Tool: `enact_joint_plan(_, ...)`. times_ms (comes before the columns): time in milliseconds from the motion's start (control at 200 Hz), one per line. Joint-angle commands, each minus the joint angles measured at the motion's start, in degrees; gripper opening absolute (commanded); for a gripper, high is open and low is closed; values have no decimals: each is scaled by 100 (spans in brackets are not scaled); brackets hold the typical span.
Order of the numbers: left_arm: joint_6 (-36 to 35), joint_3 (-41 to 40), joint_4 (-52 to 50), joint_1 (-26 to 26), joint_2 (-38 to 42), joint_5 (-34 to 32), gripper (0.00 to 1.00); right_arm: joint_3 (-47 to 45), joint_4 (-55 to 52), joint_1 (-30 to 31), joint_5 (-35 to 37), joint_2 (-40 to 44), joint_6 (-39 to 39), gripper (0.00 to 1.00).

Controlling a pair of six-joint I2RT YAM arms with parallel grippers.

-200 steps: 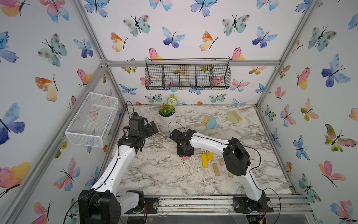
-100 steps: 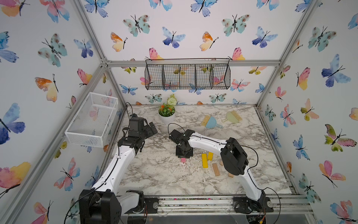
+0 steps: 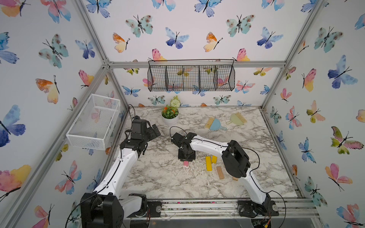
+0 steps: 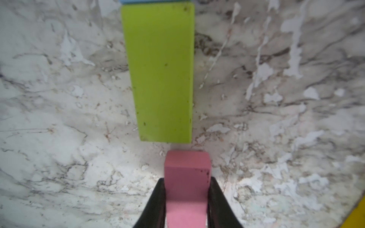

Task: Assemble the letter k with building blocks
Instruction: Assemble the building block at the center of the board.

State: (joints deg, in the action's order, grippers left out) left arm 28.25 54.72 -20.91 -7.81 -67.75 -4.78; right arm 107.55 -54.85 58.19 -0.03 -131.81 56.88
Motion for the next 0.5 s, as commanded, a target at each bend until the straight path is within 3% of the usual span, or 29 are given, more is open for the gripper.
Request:
enact_joint_plan(0, -21, -66, -43, 47, 43, 54, 98, 139, -140, 39, 65, -138, -85, 1)
enact_joint_plan(496, -20, -57, -49, 63, 5, 104, 98, 431, -193, 41, 247, -415, -212, 1)
